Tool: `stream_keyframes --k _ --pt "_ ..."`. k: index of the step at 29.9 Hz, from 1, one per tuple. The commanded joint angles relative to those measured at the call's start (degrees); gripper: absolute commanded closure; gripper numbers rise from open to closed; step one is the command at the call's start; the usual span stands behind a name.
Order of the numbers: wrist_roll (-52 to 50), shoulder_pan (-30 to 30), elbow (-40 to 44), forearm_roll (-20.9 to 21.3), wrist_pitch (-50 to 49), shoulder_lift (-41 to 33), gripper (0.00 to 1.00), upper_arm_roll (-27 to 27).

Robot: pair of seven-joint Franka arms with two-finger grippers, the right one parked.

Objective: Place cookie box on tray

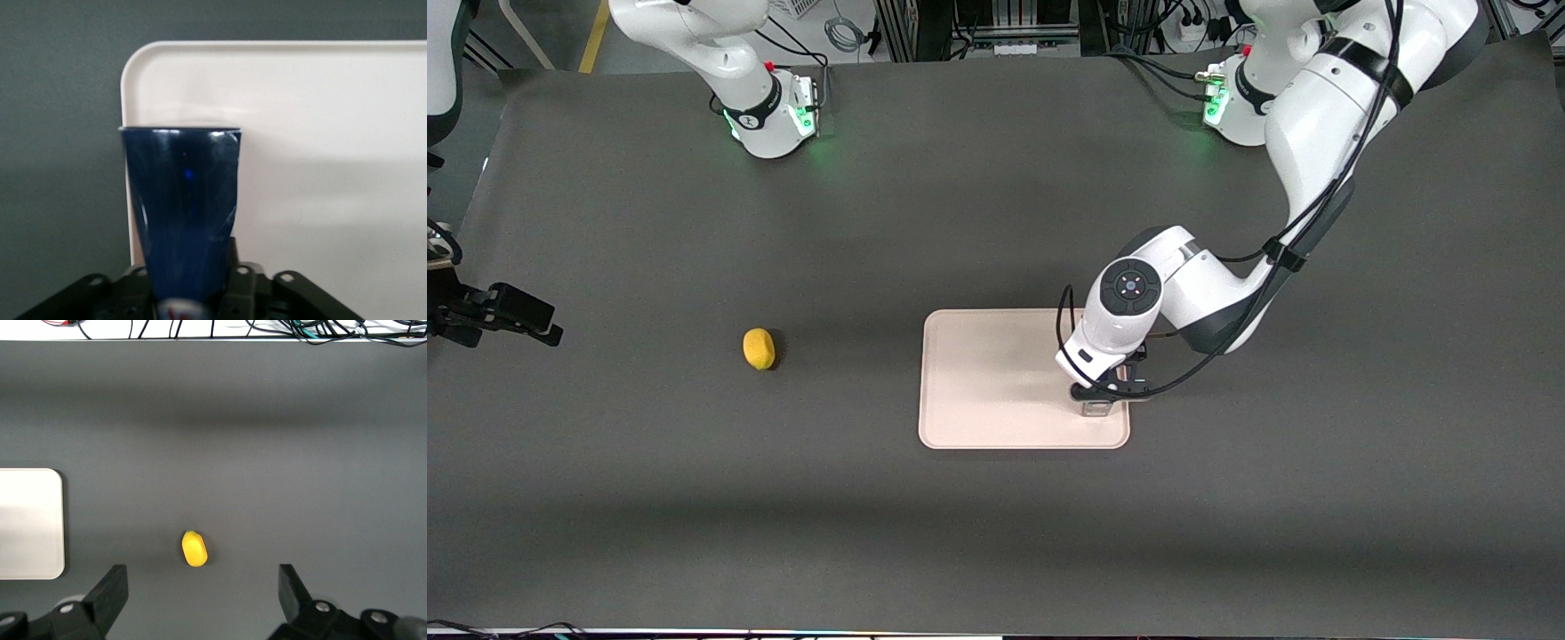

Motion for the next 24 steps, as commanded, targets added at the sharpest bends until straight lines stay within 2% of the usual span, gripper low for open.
stream_keyframes --k 1,7,13,16,20,24 --pt "-0.6 -0.9 1.8 0.7 -0.1 0.8 0.00 0.3" --pt "-0.7 -0.4 3.3 0.1 -1.8 -1.4 0.00 -0.5" --pt "0.8 -0.1 3.9 -4.8 -5.7 -6.0 0.00 -1.8" --pt "5.9 0.8 5.5 -7.6 -9.6 -8.7 0.00 -2.0" --pt "14.4 2.7 9.2 -14.0 -16.4 -12.6 0.00 -1.9" --pt "21.5 5.0 10.1 -16.5 -20.8 -18.3 0.00 -1.2"
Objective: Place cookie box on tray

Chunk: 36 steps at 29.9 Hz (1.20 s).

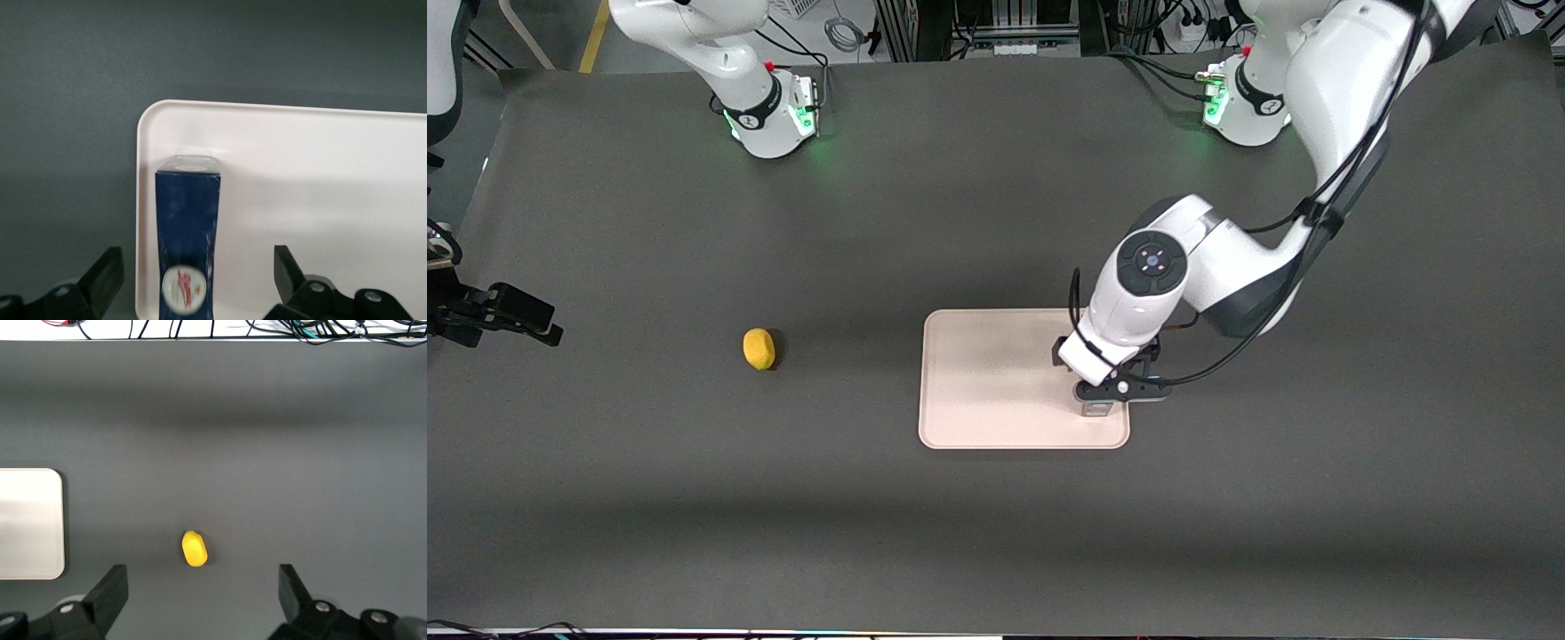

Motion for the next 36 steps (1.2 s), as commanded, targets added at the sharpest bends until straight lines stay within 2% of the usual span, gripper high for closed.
stream_keyframes --k 1,7,11,20,26,30,36 --pt "10.7 3.9 0.8 -4.1 -6.5 -8.8 0.00 0.8" --pt "20.1 9.6 0.2 -7.5 -13.3 -15.6 0.00 1.8" --pt "28.3 12.9 -1.2 -8.9 -14.8 -19.9 0.00 4.7" --pt "32.5 13.1 -9.7 -14.4 -12.7 -28.9 0.00 15.7" --pt "35.5 13.1 -15.7 -14.8 -10.7 -33.9 0.00 19.2" --pt "35.8 13.1 -15.9 -16.4 -11.7 -34.8 0.00 20.5" --pt "37.0 12.8 -15.9 -16.5 -12.9 -35.5 0.00 23.2"
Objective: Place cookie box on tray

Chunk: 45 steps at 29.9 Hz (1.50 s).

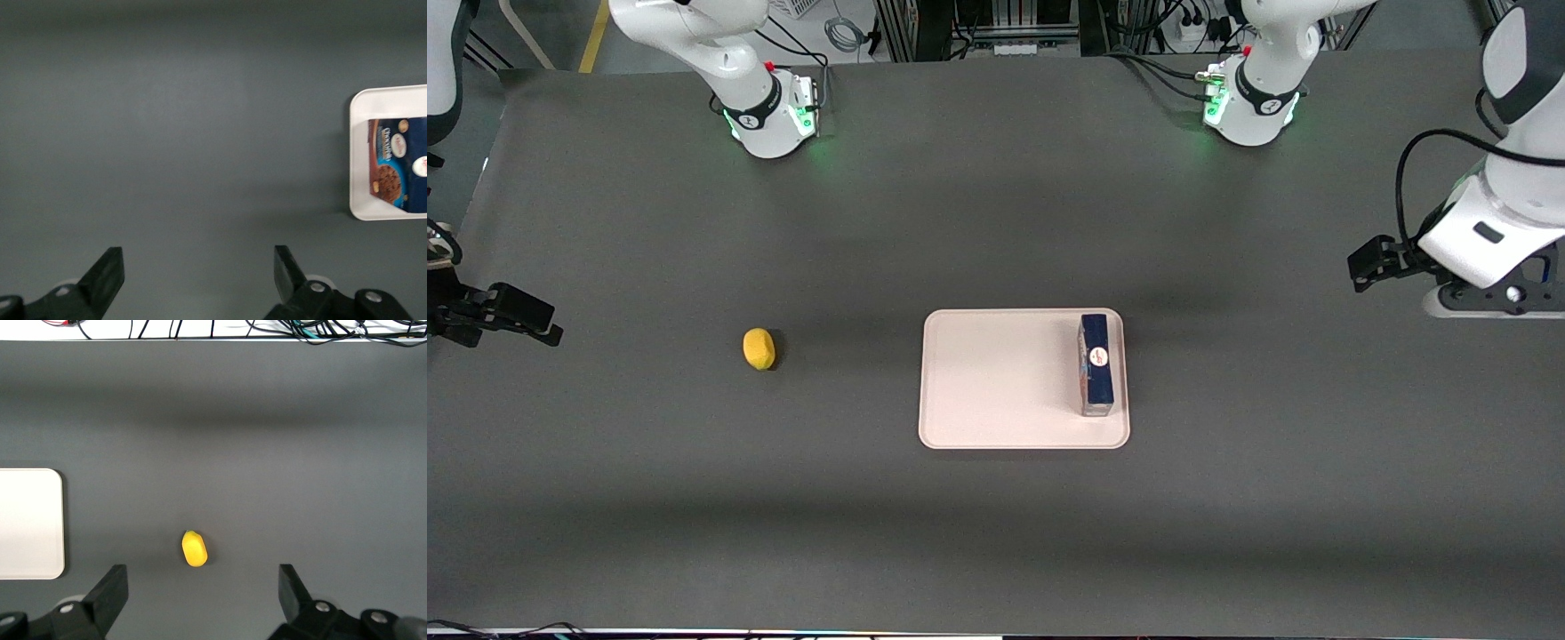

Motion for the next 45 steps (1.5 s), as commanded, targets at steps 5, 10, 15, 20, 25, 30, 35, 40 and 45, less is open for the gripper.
stream_keyframes --k 5,10,15,20,25,30,35,40,45 --pt "2.1 -0.9 -2.2 -1.4 -0.1 -2.5 0.00 3.0" --pt "3.8 -2.7 -1.7 -1.3 -2.1 -2.5 0.00 2.9" --pt "4.3 -4.1 -1.4 -1.4 -2.3 -2.5 0.00 2.9" --pt "3.5 -6.5 -1.2 -1.4 -3.3 -2.5 0.00 3.2" --pt "3.1 -8.9 -0.9 -1.4 -3.4 -2.3 0.00 4.6" --pt "3.2 -8.9 -0.9 -1.4 -3.4 -1.8 0.00 4.5" --pt "3.1 -9.0 -0.9 -2.2 -3.0 -1.5 0.00 4.4" --pt "3.6 -8.9 -0.9 -3.4 -3.0 -1.0 0.00 4.5" --pt "3.4 -8.8 -1.0 -3.5 -3.3 -0.5 0.00 4.5"
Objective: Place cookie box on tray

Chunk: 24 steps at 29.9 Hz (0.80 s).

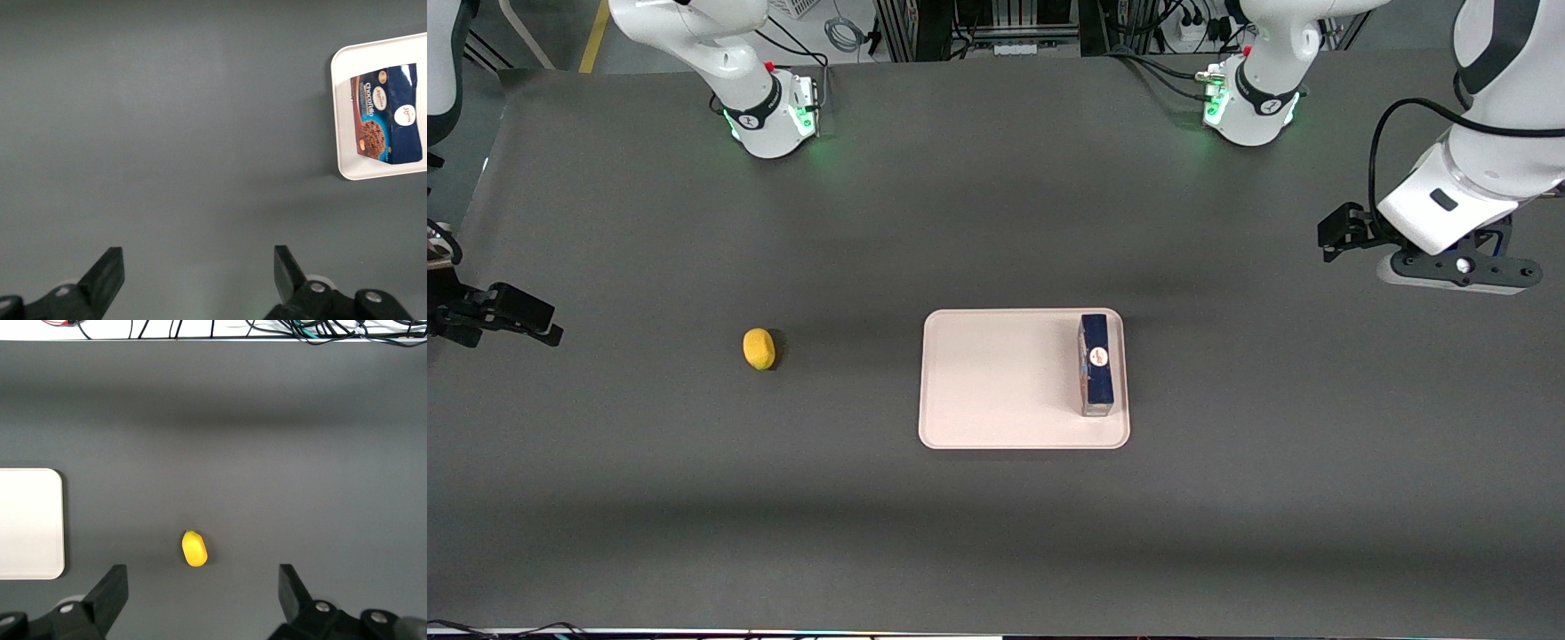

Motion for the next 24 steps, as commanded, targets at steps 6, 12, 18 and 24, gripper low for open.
stream_keyframes --k 6,12,18,24 --pt "0.6 -0.3 -0.1 -0.9 -0.8 -0.2 0.00 0.9" --pt "0.5 -0.5 -0.1 -0.9 -0.6 -0.2 0.00 0.9" --pt "0.5 -0.7 -0.1 -0.9 -0.6 -0.2 0.00 0.9" --pt "0.5 -1.0 0.1 -0.9 -0.1 -0.1 0.00 0.8"
